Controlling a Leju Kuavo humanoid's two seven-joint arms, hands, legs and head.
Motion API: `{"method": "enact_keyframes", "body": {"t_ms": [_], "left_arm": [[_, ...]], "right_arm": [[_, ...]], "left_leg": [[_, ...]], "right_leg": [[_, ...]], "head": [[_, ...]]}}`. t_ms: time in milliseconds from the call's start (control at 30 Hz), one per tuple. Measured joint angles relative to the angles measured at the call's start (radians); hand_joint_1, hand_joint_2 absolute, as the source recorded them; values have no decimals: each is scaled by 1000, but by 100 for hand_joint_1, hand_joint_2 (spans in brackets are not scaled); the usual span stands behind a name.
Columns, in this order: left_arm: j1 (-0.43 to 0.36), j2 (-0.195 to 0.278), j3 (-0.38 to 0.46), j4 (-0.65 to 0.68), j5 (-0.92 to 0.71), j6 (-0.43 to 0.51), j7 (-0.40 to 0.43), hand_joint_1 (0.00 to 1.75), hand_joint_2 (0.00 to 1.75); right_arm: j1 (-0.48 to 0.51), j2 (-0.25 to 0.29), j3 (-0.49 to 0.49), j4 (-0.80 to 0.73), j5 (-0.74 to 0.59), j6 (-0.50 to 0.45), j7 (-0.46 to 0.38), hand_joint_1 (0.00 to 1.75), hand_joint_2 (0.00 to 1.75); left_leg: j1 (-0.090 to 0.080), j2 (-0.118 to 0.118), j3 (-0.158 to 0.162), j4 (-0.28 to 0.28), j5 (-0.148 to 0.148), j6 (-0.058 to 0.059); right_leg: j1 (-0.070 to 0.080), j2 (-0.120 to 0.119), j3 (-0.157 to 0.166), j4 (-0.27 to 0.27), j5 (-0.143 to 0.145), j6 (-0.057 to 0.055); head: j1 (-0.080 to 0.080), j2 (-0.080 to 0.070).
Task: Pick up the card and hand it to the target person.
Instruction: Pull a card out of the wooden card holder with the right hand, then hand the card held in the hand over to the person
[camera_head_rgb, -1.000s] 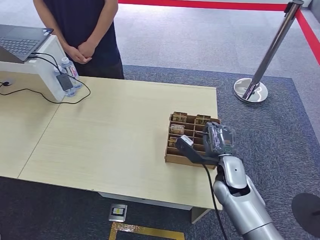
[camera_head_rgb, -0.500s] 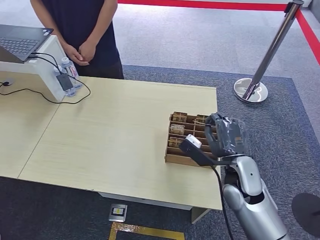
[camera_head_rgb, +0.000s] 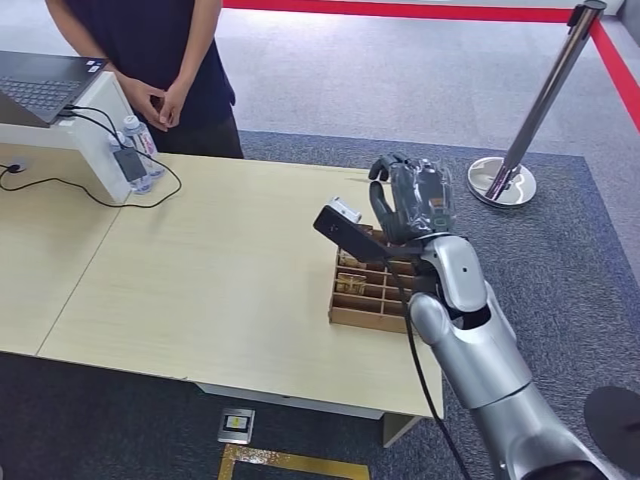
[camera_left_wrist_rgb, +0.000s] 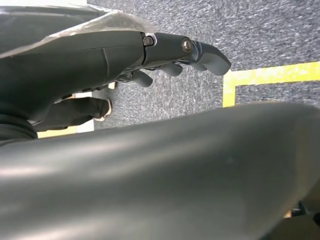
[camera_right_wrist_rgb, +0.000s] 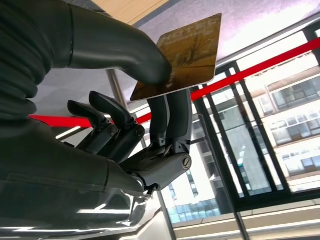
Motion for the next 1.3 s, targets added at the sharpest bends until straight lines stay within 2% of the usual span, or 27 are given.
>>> {"method": "enact_keyframes", "body": {"t_ms": [367,500,833,1167,1200,1300], "left_arm": [[-2,1,-1,0,-6,-4,10,0,0],[-1,1,-1,2,-3,-3,24,0,0],[0,1,-1,2,0,-2,29,0,0],[0,1,-1,2,-1,0,25,0,0],[0,1,-1,2,-1,0,25,0,0],[0,1,-1,2,-2,0,27,0,0]], "right_arm": [[-178,148,32,255,-6,-7,-9,175,175],[-200,188,39,318,-17,-25,-21,175,175],[-200,219,62,370,-25,-34,-29,175,175],[-199,223,75,376,-26,-25,-24,175,175],[-199,223,76,376,-26,-25,-24,150,175],[-199,222,79,376,-29,-26,-23,19,175]], "left_leg": [[0,0,0,0,0,-1],[0,0,0,0,1,-1],[0,0,0,0,1,-1],[0,0,0,0,1,-1],[0,0,0,0,1,-1],[0,0,0,0,1,-1]], "right_leg": [[0,0,-1,1,0,0],[0,0,-1,1,0,0],[0,0,-1,1,0,0],[0,0,-1,1,0,0],[0,0,-1,1,0,0],[0,0,-1,1,0,0]], "head": [[0,0],[0,0],[0,0],[0,0],[0,0],[0,0]]}}
